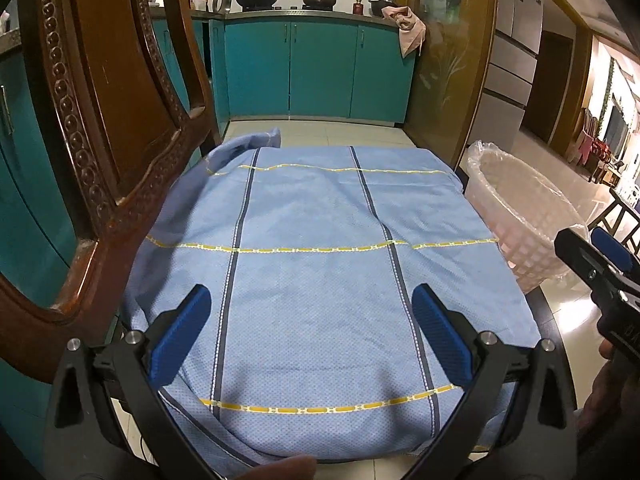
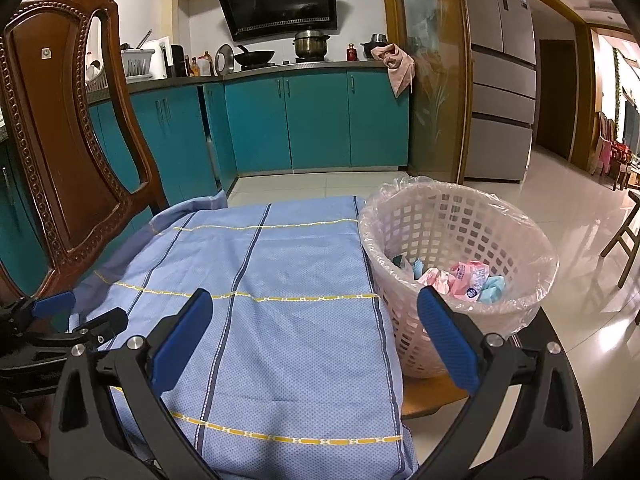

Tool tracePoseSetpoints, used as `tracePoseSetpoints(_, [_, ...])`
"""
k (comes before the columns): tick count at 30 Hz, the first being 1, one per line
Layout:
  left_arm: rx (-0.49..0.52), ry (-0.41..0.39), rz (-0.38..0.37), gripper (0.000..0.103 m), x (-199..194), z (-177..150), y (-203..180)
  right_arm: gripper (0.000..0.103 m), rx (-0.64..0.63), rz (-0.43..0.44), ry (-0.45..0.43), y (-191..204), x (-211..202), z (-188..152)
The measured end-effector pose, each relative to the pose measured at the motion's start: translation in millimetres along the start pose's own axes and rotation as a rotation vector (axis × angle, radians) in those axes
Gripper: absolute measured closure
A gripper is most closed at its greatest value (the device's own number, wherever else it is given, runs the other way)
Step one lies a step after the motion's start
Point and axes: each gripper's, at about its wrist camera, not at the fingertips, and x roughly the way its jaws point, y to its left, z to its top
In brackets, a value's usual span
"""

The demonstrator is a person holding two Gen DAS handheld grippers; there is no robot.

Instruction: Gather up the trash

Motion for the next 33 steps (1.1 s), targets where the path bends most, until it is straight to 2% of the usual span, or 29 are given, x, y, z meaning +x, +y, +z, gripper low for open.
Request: tracePoseSetpoints(33, [0.001, -0.001, 0.005, 0.003, -0.1, 1.6, 4.3, 0.003, -0.004, 0.011, 0.005, -0.3, -1.1, -1.0])
